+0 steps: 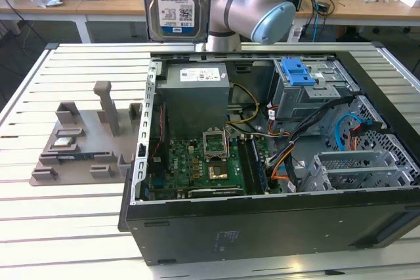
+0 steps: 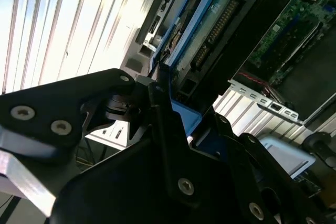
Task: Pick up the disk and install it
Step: 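Pick up the disk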
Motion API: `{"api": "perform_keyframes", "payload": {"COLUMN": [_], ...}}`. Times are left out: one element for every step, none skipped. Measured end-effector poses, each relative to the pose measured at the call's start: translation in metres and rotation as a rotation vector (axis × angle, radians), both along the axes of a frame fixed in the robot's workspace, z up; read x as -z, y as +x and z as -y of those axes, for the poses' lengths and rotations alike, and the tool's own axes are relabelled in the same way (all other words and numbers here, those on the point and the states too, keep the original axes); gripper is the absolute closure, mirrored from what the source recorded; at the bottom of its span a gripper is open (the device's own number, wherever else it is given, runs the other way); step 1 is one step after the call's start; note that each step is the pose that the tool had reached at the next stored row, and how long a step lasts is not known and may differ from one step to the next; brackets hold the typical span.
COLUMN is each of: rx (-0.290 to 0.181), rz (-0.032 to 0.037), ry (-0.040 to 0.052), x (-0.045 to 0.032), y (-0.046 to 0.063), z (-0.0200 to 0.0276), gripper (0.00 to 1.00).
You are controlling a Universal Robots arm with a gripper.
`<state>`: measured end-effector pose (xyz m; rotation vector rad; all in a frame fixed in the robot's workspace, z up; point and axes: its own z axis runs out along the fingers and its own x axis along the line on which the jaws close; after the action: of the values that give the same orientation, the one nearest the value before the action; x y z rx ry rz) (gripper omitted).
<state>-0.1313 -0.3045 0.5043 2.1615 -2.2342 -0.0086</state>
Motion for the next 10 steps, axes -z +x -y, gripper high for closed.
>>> {"api": "perform_keyframes", "payload": {"rx": [0.000,0.000,0.000,0.000,0.000,0.000,0.000,0.000,0.000,0.000], "rz": [-0.0006,-0.0014,-0.0021,-0.0029,-0.0034,-0.0039,-0.0043,-0.0045,-0.0048,-0.0050], "ry": [0.0000,0.0000,0.0000,0.0001,0.0000,0.0000,0.0000,0.0000,-0.0001,0.0000], "x": [0.0001,0.0001,0.0002,0.0004,0.0004,0.0005,0.0006,0.0007,0.0007,0.0009], "y": [0.006,0.014,0.021,0.029,0.034,0.037,0.042,0.045,0.047,0.050], "z": [0.0005,0.0011,0.0018,0.0025,0.0029,0.0034,0.0043,0.0051,0.0061,0.0072], "gripper": [0.63,0.63,0.63,0.63,0.63,0.63,0.63,0.63,0.63,0.63]}}
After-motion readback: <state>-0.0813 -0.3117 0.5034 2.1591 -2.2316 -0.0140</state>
